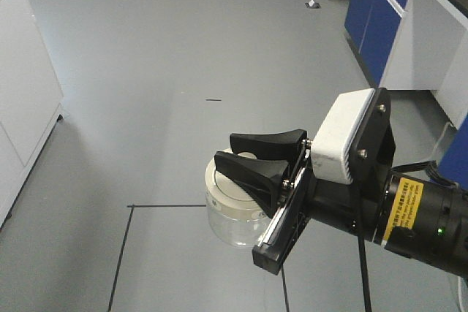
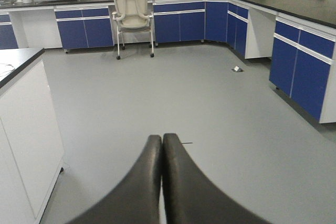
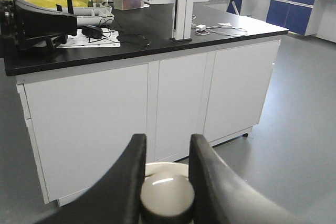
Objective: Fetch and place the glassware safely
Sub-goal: 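Drive the base away from the hood holding the jar in right gripper, then drive across the lab floor toward the blue cabinets carrying the jar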
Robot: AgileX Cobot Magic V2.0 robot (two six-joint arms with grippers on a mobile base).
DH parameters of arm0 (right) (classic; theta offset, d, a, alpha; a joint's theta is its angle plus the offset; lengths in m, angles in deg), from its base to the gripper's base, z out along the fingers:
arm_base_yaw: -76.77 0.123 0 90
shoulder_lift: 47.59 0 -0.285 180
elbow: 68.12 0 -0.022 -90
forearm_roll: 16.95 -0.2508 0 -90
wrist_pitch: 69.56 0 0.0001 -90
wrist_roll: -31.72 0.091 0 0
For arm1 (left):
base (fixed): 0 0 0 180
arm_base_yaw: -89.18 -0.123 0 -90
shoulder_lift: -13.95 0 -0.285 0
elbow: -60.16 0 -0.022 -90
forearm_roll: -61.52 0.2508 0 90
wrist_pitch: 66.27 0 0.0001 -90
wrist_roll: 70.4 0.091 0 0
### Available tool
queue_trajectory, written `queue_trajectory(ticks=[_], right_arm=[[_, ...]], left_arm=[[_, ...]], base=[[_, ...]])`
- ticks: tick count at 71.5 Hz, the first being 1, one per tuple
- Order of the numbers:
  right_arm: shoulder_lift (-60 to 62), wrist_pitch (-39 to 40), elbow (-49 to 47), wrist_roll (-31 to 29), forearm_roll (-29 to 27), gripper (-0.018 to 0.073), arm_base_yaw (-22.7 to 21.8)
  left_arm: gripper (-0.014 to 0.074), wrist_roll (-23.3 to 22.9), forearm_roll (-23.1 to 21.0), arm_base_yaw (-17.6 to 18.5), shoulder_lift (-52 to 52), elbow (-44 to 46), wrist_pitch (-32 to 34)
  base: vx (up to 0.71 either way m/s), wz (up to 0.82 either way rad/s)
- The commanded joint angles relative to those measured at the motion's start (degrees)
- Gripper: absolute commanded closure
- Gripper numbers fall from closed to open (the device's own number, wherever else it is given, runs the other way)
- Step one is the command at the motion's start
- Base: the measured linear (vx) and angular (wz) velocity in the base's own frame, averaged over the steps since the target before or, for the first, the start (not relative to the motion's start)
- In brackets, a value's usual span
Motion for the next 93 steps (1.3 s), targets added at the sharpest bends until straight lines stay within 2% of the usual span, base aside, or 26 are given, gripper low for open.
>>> queue_trajectory(ticks=[1, 46, 93], right_arm=[[1.5, 3.97, -1.74, -0.48, -2.07, 0.0559, 0.03], [1.5, 3.97, -1.74, -0.48, -2.07, 0.0559, 0.03], [1.5, 3.84, -1.74, -0.48, -2.02, 0.0559, 0.03]], left_arm=[[0.0603, -0.63, -0.43, 0.37, -0.15, 1.45, 4.22], [0.0603, -0.63, -0.43, 0.37, -0.15, 1.45, 4.22], [0.0603, -0.63, -0.43, 0.37, -0.15, 1.45, 4.22]], base=[[0.37, 0.12], [0.4, 0.2], [0.44, -0.11]])
